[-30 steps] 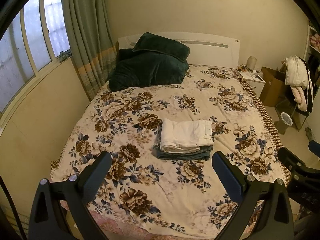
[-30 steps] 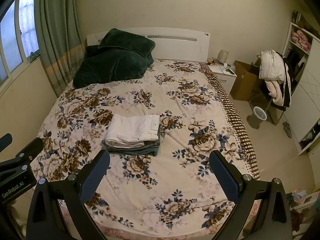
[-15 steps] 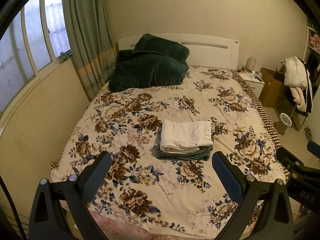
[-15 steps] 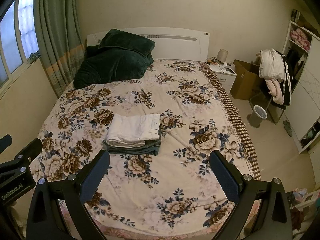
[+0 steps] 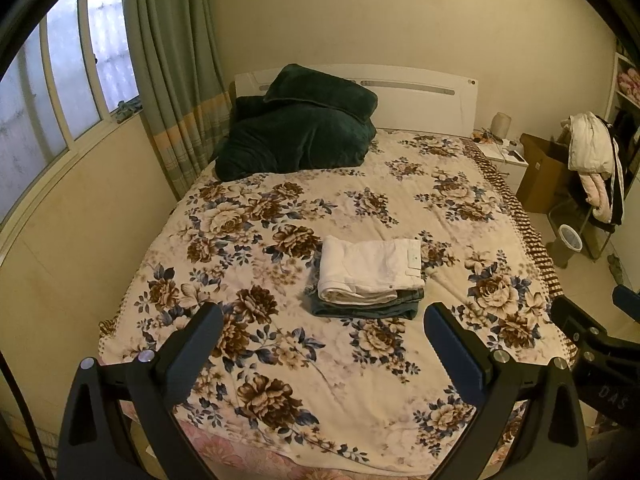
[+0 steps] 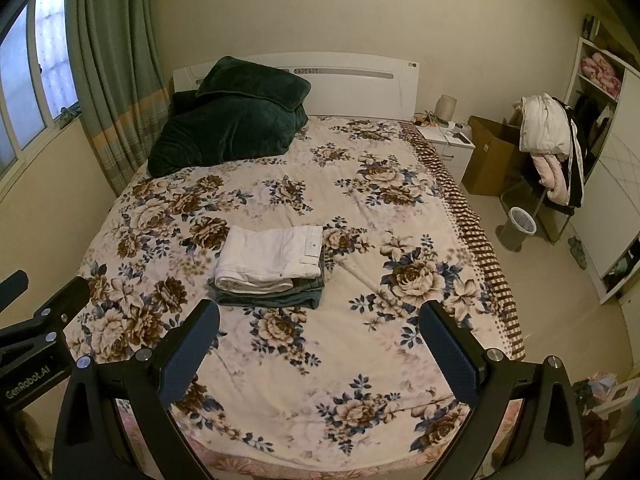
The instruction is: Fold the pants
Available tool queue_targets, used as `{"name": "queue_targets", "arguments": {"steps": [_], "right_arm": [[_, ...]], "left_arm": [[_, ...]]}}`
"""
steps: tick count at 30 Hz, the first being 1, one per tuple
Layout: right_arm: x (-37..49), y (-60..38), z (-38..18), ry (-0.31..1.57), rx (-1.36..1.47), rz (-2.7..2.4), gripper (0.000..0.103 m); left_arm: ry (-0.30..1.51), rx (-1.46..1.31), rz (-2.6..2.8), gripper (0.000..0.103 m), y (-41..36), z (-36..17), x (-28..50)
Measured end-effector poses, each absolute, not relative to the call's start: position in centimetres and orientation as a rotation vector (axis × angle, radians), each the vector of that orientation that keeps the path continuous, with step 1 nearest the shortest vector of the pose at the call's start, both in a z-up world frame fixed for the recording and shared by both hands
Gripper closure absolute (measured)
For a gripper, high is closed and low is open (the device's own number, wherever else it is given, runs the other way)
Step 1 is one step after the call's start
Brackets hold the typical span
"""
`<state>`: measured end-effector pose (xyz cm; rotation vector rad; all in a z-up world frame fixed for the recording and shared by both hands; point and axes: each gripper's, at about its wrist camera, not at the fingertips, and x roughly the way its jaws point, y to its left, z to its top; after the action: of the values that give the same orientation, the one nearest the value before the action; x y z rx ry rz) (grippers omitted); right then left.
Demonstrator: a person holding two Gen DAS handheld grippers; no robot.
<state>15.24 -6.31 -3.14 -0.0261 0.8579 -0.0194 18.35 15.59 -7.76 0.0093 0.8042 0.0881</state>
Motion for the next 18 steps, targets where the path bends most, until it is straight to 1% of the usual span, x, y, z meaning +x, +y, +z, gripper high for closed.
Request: {"name": "queue_targets", "arguments": {"steps": [18], "right_arm": [[15.27,-6.21,-3.11,0.857,-0.015,-0.023,0.001]], "left_arm": [[0.787,0.021,0.065,0.000,15.19,-7.25,18.90]]}}
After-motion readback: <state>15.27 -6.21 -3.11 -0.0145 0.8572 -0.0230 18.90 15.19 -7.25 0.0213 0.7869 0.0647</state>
